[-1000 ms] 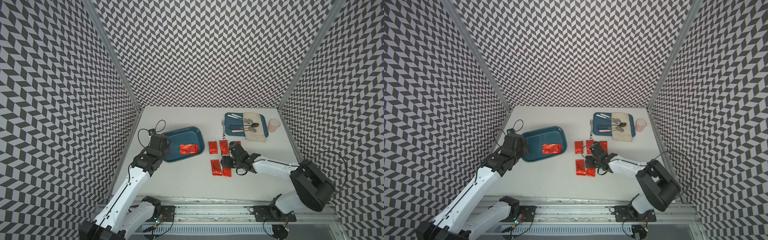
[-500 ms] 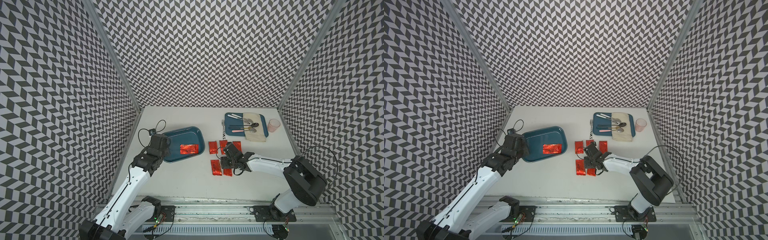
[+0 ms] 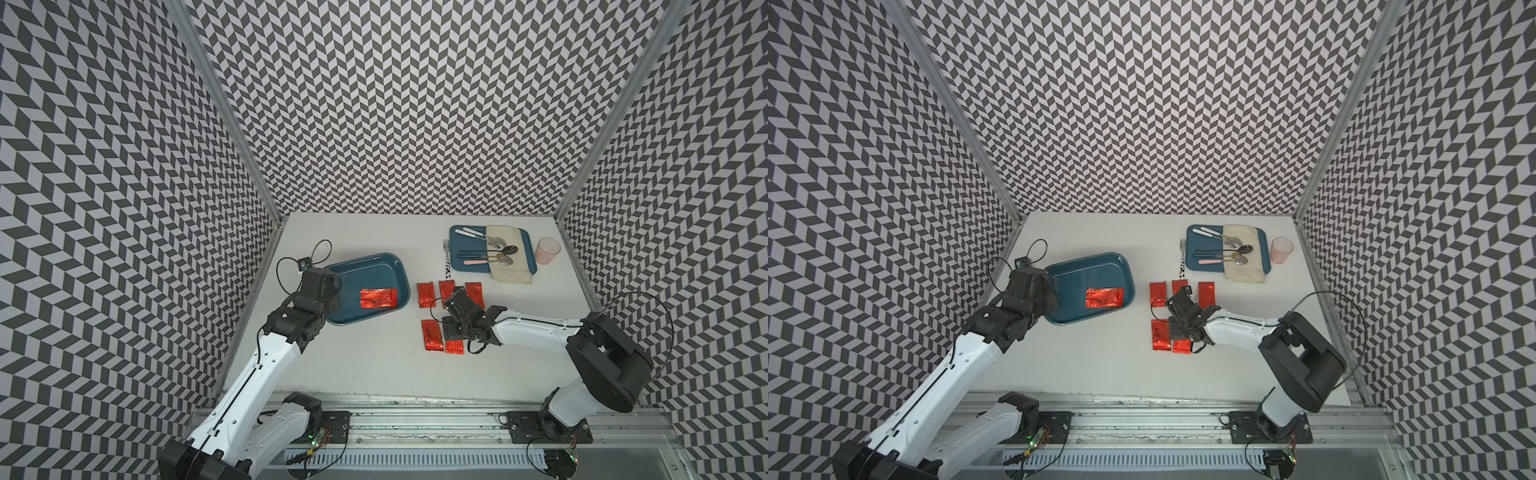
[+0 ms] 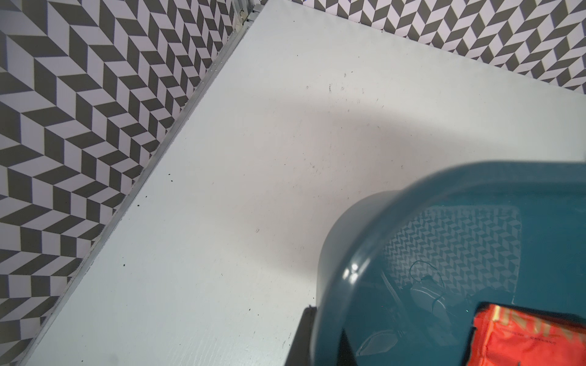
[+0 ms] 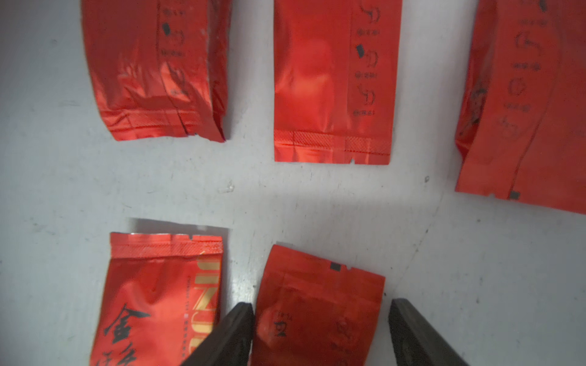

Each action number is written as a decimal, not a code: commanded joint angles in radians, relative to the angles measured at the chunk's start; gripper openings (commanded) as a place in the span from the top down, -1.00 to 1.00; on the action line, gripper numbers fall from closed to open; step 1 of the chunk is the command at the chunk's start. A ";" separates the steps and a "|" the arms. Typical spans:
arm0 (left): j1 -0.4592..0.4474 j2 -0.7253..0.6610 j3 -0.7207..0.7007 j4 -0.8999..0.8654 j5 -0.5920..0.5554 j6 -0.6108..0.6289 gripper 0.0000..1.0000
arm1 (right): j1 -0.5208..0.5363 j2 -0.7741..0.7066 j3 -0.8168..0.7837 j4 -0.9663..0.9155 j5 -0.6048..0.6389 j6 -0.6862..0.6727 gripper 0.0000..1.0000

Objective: Take the tea bags out of the storage box
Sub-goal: Adjust the tea bag at the center of the board.

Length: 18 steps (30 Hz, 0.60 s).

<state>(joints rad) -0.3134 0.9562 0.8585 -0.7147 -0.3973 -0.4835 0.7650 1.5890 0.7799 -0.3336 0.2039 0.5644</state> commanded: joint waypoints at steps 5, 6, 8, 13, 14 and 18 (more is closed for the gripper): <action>0.004 -0.008 -0.001 0.038 0.005 0.005 1.00 | 0.019 0.042 0.004 -0.019 -0.014 -0.012 -0.22; 0.004 -0.010 -0.001 0.038 0.005 0.006 1.00 | 0.021 0.046 0.005 -0.021 -0.016 -0.015 -0.19; 0.004 -0.010 -0.002 0.038 0.005 0.006 1.00 | 0.023 0.054 0.012 -0.022 -0.013 -0.019 -0.18; 0.004 -0.005 -0.002 0.038 0.007 0.005 1.00 | 0.023 0.069 0.025 -0.020 0.002 -0.030 -0.17; 0.004 -0.008 -0.001 0.038 0.007 0.006 1.00 | 0.023 0.074 0.032 -0.023 0.010 -0.035 -0.17; 0.004 -0.008 -0.002 0.038 0.005 0.006 1.00 | 0.022 0.099 0.065 -0.041 0.044 -0.053 -0.18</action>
<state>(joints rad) -0.3134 0.9562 0.8585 -0.7113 -0.3973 -0.4831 0.7807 1.6466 0.8326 -0.3393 0.2321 0.5304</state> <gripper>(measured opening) 0.076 0.587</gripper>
